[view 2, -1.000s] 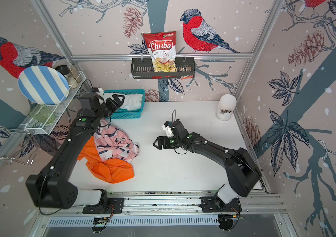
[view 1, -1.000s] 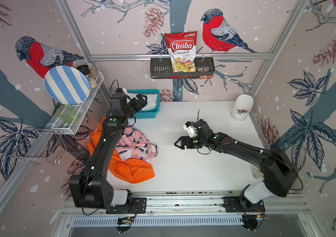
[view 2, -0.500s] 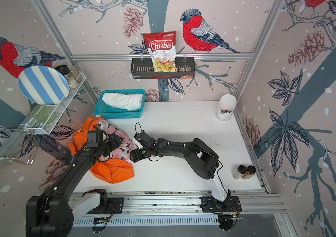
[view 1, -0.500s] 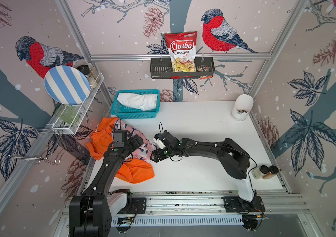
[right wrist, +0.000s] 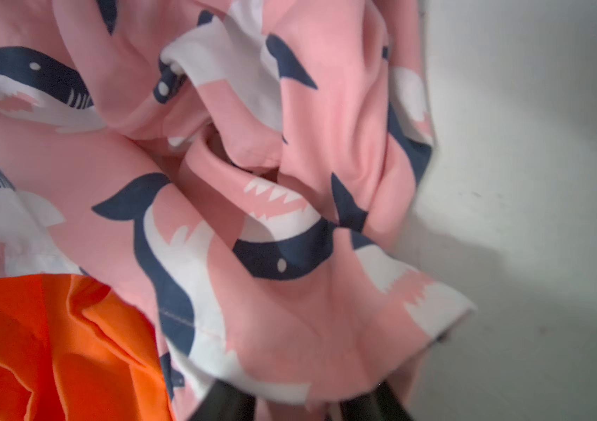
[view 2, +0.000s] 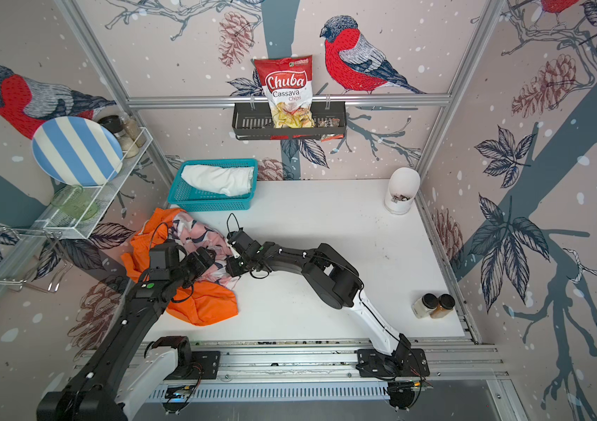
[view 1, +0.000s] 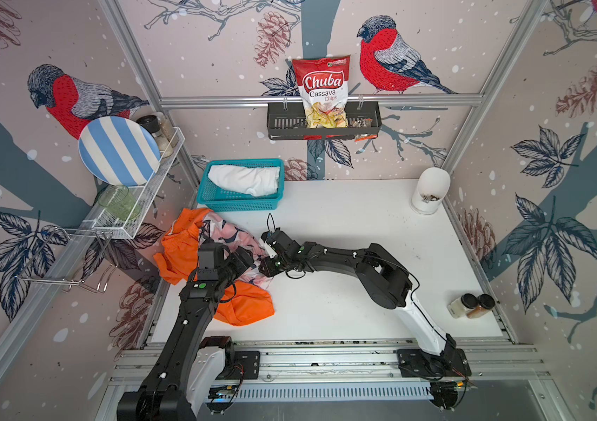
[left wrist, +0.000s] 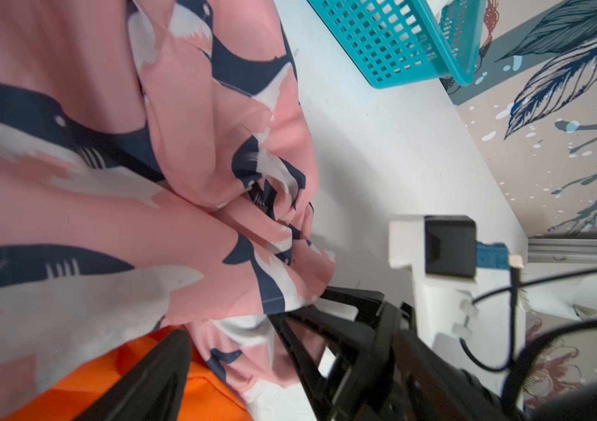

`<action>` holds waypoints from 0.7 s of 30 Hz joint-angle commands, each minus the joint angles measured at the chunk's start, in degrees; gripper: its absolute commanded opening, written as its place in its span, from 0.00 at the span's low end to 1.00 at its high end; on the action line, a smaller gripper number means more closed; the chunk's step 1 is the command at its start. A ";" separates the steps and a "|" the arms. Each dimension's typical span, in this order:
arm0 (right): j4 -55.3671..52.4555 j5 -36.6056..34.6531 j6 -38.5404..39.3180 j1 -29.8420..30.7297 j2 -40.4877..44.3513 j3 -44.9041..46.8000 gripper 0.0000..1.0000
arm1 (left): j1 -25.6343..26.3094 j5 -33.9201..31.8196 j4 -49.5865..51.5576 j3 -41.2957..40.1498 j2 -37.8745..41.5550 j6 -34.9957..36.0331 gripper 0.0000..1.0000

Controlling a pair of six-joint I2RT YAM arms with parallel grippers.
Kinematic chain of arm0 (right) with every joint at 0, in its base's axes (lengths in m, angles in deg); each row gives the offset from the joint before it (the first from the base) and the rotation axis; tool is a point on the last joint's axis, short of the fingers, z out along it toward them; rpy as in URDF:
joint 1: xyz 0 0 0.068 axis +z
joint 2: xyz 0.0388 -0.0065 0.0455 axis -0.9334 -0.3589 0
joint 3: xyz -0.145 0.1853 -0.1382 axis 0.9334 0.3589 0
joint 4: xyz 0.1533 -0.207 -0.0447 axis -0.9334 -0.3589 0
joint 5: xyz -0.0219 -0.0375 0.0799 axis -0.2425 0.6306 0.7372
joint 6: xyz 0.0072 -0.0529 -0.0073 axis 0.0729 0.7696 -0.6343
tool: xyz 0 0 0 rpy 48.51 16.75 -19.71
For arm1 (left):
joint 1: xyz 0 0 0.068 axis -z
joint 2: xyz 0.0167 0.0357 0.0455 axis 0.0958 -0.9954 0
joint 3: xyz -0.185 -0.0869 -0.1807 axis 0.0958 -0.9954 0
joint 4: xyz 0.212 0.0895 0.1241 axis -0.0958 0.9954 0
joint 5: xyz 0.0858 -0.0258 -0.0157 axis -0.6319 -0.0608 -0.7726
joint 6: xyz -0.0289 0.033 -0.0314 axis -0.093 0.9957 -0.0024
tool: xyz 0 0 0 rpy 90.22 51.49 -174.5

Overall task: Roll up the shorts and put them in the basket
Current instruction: Move the shorts from the center of the board.

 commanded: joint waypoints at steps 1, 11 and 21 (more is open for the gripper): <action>-1.54 2.23 0.33 -0.76 0.92 0.43 0.07 | 0.47 1.06 0.78 -1.59 1.74 -1.58 0.89; 2.36 -3.80 -1.78 -11.56 22.99 20.15 0.00 | 0.50 1.33 -1.99 -5.30 -1.79 -0.90 0.90; -3.91 -12.13 -2.49 -27.15 44.92 42.69 0.00 | 0.58 -1.34 -5.90 -5.89 -7.76 -0.45 0.91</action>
